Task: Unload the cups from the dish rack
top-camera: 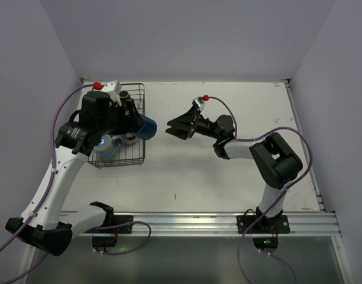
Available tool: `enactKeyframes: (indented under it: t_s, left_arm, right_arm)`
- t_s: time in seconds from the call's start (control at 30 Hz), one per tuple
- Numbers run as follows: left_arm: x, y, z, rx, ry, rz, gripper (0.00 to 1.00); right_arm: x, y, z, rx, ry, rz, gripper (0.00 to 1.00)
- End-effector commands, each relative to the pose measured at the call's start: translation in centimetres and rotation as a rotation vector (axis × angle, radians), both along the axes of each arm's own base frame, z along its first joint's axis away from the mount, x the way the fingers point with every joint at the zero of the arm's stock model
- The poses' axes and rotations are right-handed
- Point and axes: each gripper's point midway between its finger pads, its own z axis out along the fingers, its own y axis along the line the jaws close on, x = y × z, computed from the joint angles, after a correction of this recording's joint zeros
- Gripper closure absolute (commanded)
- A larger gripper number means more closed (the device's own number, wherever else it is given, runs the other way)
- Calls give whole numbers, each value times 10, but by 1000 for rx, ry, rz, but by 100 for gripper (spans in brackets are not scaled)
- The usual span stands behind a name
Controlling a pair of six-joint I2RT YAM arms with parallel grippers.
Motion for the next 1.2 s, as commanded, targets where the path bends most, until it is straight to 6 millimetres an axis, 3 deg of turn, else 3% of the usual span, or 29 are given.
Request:
enactKeyframes:
  t_s: [0.0, 0.37, 0.7, 1.17]
  left_arm:
    - [-3, -20, 49, -109, -146, -89, 100]
    - [-10, -29, 65, -164, -173, -136, 100]
    - [-14, -31, 73, -188, -199, -150, 100]
    - [-14, -34, 87, -202, -240, -170, 100]
  right_arm:
    - [-13, -8, 76, 246, -361, -25, 22]
    - [-17, 12, 80, 266, -425, 15, 25]
    - [-41, 24, 104, 316, -458, 99, 30]
    - [-69, 10, 122, 335, -502, 103, 37]
